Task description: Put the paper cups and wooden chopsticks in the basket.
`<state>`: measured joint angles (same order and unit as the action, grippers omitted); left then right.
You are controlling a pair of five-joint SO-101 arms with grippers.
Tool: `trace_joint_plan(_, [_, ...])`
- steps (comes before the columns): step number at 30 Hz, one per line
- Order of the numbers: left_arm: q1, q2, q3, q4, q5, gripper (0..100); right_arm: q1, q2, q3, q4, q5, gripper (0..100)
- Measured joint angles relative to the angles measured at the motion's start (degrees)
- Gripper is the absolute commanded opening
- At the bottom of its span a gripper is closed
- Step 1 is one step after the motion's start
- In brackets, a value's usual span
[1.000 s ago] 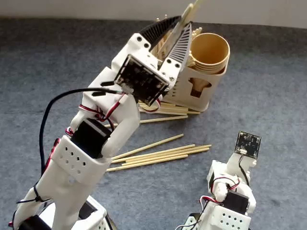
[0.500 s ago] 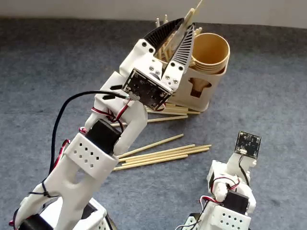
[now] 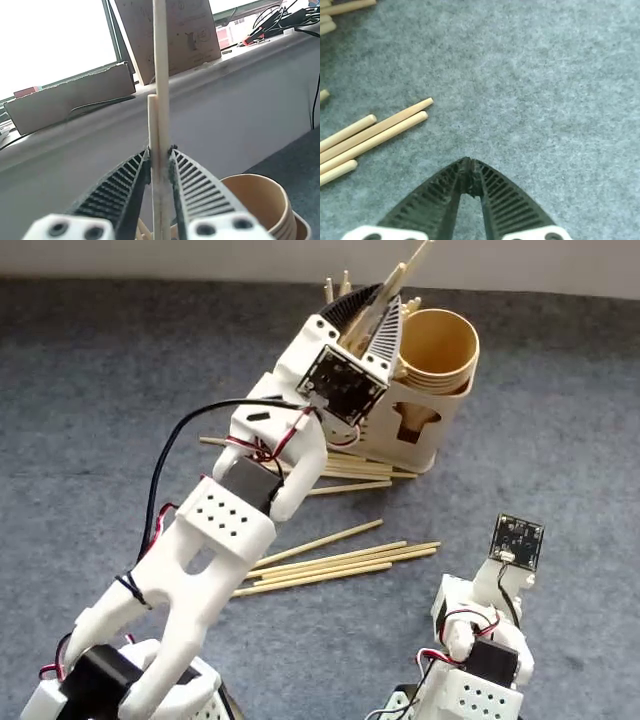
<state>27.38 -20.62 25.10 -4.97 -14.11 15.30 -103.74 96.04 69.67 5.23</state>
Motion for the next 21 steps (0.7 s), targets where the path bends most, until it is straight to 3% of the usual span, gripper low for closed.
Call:
trace_joint_plan(5, [-0.26, 0.09, -1.49, 5.27, 0.35, 7, 0.00, 0.00, 0.00, 0.00, 0.00, 0.5])
trace_joint_plan(9, [-1.76, 0.09, -5.36, 12.84, 6.24, 12, 0.00, 0.00, 0.00, 0.00, 0.00, 0.5])
trace_joint_plan(14, [-5.63, 0.18, -11.25, 22.59, 12.40, 12, 0.00, 0.00, 0.00, 0.00, 0.00, 0.5])
trace_joint_plan(21, [-5.89, 0.18, -14.51, 29.45, 13.10, 12, 0.00, 0.00, 0.00, 0.00, 0.00, 0.5])
